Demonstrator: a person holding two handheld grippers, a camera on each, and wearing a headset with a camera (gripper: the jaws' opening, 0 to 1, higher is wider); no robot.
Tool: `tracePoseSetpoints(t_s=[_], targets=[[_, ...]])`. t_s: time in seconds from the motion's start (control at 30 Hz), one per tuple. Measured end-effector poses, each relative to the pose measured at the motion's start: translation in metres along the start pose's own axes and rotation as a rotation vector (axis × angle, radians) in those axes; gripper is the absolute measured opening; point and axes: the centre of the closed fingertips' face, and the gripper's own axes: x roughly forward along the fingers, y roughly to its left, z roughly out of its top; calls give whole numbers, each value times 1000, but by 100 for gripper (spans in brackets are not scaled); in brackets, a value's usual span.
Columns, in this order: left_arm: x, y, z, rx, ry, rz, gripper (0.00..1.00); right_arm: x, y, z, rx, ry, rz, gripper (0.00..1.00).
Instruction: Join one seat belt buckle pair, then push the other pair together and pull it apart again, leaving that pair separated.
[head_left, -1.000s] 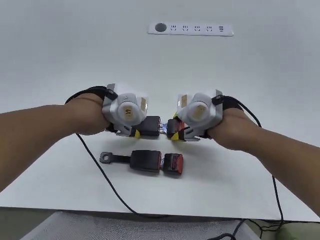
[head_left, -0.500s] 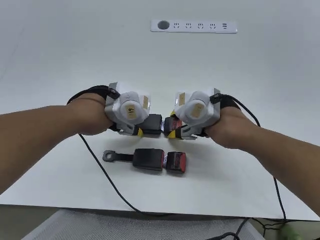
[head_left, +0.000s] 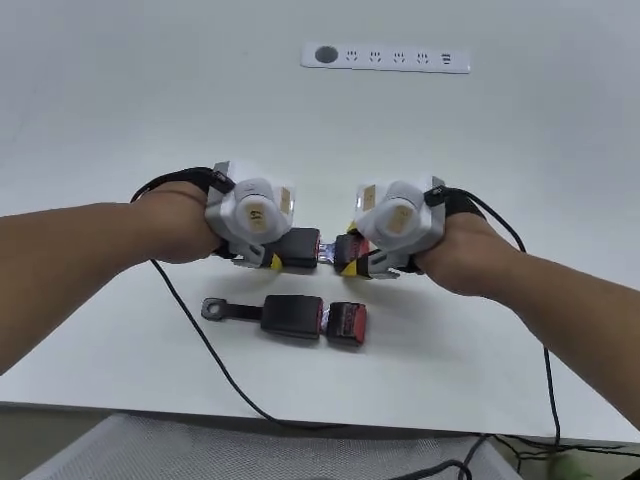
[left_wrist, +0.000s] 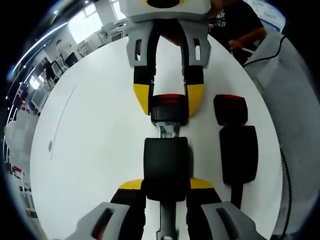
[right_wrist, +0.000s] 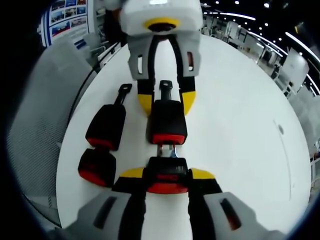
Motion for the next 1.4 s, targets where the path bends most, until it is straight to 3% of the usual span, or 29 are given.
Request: tracePoseSetpoints(t_s=[0.2, 0.33, 0.83, 0.93, 1.4], targets=[[-1, 0, 0, -8, -15, 13, 31, -2, 2, 0, -13, -12, -10, 31], [-1, 0, 0, -16, -14, 18, 31, -9, 1, -12, -5, -4, -16, 31], [-1, -2, 1, -13, 3, 18, 32, -67, 0, -100, 76, 69, -51, 33], [-1, -2, 1, -13, 6, 21, 32, -75, 2, -111, 84, 77, -55, 33], [-1, 0, 1, -40, 24, 22, 33, -79, 6, -123, -2, 178, -44, 36]])
